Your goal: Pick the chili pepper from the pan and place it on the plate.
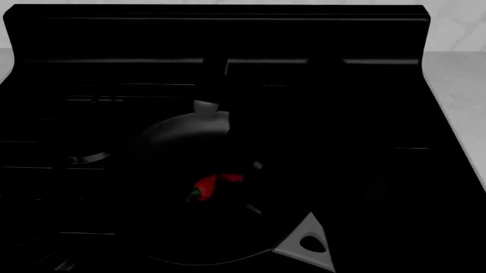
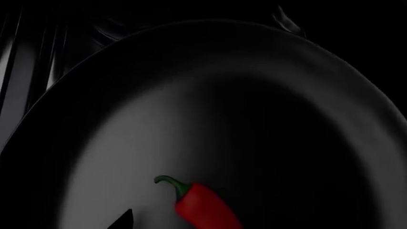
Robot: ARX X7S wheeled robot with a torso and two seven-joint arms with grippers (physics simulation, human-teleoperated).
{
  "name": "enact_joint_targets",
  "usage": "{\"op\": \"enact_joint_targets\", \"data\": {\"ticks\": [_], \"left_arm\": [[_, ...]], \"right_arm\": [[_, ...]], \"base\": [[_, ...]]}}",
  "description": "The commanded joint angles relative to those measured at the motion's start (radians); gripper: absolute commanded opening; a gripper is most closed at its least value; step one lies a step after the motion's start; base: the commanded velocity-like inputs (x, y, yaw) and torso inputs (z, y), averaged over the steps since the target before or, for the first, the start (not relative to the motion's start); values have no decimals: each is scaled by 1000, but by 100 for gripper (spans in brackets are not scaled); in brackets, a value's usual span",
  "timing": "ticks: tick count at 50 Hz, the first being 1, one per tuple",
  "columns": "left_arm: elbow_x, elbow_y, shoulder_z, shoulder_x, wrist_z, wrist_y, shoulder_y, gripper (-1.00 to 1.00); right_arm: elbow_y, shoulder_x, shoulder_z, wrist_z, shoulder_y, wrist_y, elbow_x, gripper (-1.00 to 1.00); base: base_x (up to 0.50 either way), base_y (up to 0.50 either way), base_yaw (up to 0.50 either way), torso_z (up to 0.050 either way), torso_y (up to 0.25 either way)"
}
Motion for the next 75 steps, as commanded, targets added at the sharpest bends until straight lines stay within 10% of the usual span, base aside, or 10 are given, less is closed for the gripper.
{"op": "enact_joint_targets", "data": {"ticks": [1,57,58,75], "left_arm": [[26,-13,-25,10,24,19,14,100],[86,-89,1,-1,55,86,64,100],[87,-93,1,0,57,88,65,100],[54,-55,-36,-16,33,87,100,100]], "right_arm": [[0,-25,-1,-17,-6,-4,-6,100],[-21,-25,-254,-4,-68,-14,260,100],[-22,-25,-254,-2,-71,-12,260,-100],[-25,-25,-254,23,-56,-6,278,-100]], "base": [[0,0,0,0,0],[0,1,1,0,0],[0,3,4,-10,0],[-1,2,2,-1,0]]}}
